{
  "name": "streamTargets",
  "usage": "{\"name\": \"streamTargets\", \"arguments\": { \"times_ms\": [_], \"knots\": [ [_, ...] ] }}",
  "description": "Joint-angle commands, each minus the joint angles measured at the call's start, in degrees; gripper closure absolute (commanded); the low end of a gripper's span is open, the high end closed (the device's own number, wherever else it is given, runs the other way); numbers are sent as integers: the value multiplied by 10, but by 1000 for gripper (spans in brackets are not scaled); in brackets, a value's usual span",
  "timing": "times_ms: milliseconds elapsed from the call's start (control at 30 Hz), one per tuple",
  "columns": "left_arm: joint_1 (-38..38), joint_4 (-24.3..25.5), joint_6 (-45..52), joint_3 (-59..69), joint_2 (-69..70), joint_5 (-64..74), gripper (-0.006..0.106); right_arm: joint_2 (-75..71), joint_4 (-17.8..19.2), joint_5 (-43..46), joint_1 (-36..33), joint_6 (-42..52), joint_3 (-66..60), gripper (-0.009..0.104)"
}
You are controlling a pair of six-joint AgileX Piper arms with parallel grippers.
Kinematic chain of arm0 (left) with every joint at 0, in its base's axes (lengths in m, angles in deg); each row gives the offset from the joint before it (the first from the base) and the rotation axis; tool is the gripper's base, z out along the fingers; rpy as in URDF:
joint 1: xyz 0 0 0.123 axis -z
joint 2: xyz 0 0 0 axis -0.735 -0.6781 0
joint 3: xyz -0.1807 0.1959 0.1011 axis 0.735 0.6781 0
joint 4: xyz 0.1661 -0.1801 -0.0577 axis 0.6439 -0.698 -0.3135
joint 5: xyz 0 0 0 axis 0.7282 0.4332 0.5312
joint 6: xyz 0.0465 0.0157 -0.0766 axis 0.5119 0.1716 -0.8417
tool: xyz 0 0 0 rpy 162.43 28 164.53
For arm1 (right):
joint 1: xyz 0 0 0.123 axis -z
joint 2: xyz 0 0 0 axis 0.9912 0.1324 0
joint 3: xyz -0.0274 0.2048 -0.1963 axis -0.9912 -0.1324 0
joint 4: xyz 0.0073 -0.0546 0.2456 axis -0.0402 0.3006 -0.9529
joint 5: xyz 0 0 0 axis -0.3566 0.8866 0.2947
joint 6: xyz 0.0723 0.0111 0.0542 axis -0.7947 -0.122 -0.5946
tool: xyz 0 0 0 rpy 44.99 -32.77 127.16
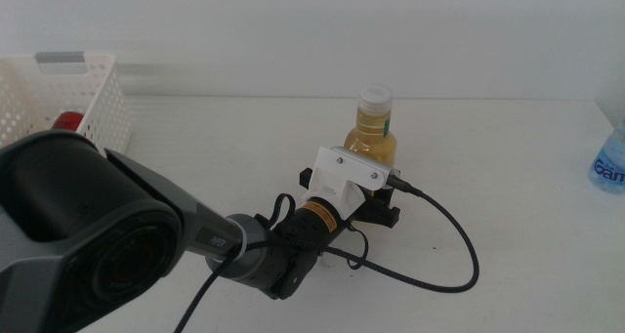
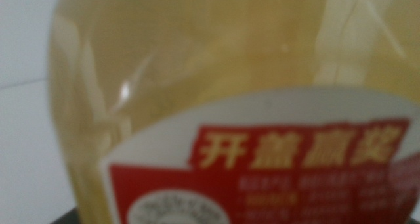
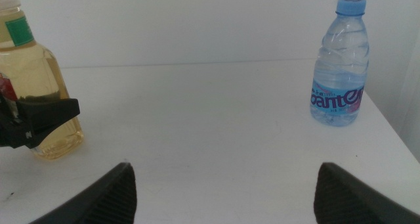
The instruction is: Use arms to grab the bottles and put them into the dustbin to the left of the table.
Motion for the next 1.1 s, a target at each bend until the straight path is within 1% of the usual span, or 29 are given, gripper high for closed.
{"name": "streamTargets", "arguments": {
  "times_ms": [0, 67, 100, 167, 433, 567, 633, 733, 833, 900, 1067],
  "knots": [
    [-4, 0, -12, 0, 21, 34, 75, -3, 4, 4, 5, 3, -1, 14],
    [-4, 6, -11, 8, 70, 133, 97, -3, 4, 4, 5, 3, -1, 14],
    [-4, 10, -11, 11, 99, 183, 102, -3, 4, 4, 5, 3, -1, 14],
    [-4, 11, -11, 10, 156, 300, 102, -3, 4, 4, 5, 3, -1, 14],
    [-12, 5, -10, -4, 331, 643, 102, -3, 4, 4, 5, 3, -1, 14],
    [-41, -7, 49, -67, 372, 841, 102, -3, 4, 4, 5, 3, -1, 14],
    [-70, -18, 78, -113, 375, 927, 102, -3, 4, 4, 5, 3, -1, 14],
    [-130, -75, 144, -177, 373, 1041, 102, -3, 4, 4, 5, 3, -1, 14],
    [-205, -106, 192, -235, 365, 1120, 102, -3, 4, 4, 5, 3, -1, 14],
    [-261, -106, 212, -281, 357, 1162, 102, -3, 4, 4, 5, 3, -1, 14],
    [-393, -103, 226, -400, 310, 1226, 102, -3, 4, 4, 5, 3, -1, 14]
  ]
}}
